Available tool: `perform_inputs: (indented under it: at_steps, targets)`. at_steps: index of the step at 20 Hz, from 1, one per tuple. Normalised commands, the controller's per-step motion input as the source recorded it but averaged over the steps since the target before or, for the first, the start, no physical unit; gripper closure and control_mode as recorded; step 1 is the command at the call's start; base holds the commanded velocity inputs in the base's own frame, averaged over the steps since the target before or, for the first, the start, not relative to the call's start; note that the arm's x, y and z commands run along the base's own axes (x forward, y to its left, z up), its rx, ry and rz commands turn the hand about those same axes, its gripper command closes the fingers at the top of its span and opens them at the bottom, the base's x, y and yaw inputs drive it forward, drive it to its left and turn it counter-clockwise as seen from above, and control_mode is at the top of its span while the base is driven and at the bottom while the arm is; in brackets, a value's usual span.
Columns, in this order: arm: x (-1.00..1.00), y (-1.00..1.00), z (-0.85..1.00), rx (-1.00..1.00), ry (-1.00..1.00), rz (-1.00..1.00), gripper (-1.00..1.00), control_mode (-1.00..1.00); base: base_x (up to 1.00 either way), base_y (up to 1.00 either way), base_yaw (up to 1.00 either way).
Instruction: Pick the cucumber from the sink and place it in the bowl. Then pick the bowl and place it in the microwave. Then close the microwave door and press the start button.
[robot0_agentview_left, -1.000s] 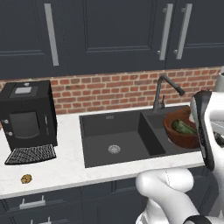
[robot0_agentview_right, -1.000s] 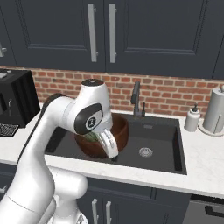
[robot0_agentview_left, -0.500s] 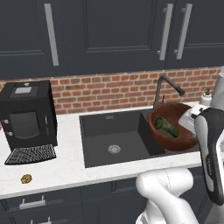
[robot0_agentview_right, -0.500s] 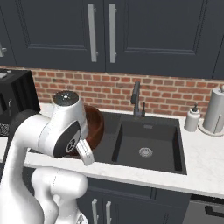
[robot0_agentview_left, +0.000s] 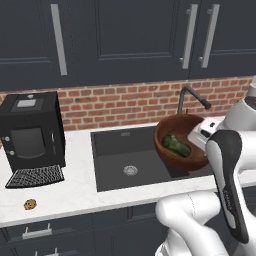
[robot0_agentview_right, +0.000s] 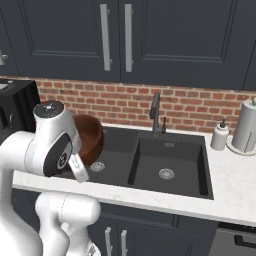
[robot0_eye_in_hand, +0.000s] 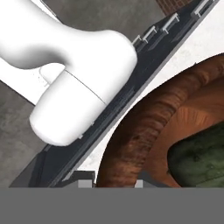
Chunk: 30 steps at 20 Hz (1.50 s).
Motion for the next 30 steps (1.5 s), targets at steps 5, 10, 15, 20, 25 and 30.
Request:
perform_inputs:
  at_steps: [5, 10, 15, 20, 25, 30]
  targets:
    - [0.00, 0.13, 0.07, 0.03, 0.10, 0.00, 1.00, -1.00, 0.00, 0.00, 0.00]
    - [0.00, 0.29, -0.06, 0.09, -0.16, 0.00, 1.00, -1.00, 0.00, 0.00, 0.00]
    - [0.08, 0.44, -0.15, 0.06, -0.26, -0.03, 1.00, -1.00, 0.00, 0.00, 0.00]
    - [0.18, 0.22, -0.04, 0.04, -0.11, -0.14, 1.00, -1.00, 0.00, 0.00, 0.00]
    - [0.11, 0.00, 0.00, 0.09, 0.00, -0.14, 1.00, -1.00, 0.00, 0.00, 0.00]
    - [0.00, 0.00, 0.00, 0.15, 0.00, -0.09, 1.00, -1.00, 0.00, 0.00, 0.00]
